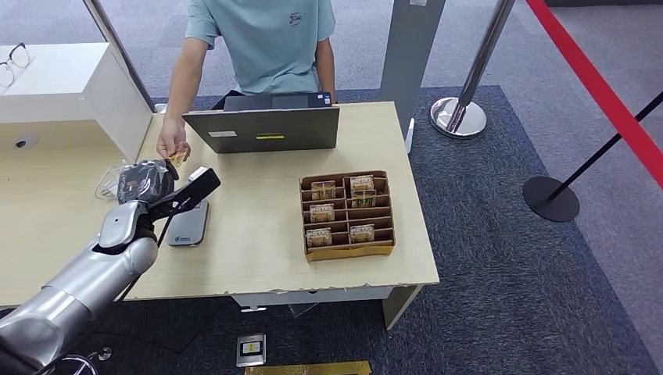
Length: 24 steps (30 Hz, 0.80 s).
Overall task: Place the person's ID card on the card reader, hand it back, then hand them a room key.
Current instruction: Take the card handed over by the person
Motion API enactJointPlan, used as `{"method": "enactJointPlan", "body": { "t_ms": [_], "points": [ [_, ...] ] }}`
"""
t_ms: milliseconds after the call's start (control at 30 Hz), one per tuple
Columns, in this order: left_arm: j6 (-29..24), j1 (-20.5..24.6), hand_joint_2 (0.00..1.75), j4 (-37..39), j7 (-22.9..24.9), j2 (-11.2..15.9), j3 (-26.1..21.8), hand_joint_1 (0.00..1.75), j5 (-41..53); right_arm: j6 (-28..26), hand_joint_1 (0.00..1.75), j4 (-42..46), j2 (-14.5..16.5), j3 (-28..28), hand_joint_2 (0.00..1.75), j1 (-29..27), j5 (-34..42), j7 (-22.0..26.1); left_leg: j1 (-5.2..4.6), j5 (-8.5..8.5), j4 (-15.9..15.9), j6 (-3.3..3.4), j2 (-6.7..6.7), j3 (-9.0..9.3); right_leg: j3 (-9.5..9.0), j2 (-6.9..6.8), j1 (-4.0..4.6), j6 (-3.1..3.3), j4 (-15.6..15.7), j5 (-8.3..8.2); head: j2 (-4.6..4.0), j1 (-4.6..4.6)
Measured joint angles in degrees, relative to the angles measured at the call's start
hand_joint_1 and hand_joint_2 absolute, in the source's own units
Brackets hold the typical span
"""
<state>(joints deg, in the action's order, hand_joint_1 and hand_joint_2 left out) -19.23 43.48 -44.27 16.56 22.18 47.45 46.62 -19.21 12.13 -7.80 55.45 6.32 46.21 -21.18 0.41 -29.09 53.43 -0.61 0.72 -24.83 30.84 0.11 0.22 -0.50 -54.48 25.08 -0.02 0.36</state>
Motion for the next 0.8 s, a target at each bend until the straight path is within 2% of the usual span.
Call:
{"method": "enactJointPlan", "body": {
  "t_ms": [800],
  "points": [
    [0.2, 0.0, 1.75, -1.0, -0.9, 0.0, 0.0, 1.75, -0.6, 0.3, 0.0, 0.0, 0.0, 0.0, 0.0, 0.0, 0.1, -0.1, 0.0, 0.0, 0.0, 0.0, 0.0, 0.01, 0.0, 0.0, 0.0, 0.0, 0.0, 0.0, 0.0, 0.0]
  ]
}}
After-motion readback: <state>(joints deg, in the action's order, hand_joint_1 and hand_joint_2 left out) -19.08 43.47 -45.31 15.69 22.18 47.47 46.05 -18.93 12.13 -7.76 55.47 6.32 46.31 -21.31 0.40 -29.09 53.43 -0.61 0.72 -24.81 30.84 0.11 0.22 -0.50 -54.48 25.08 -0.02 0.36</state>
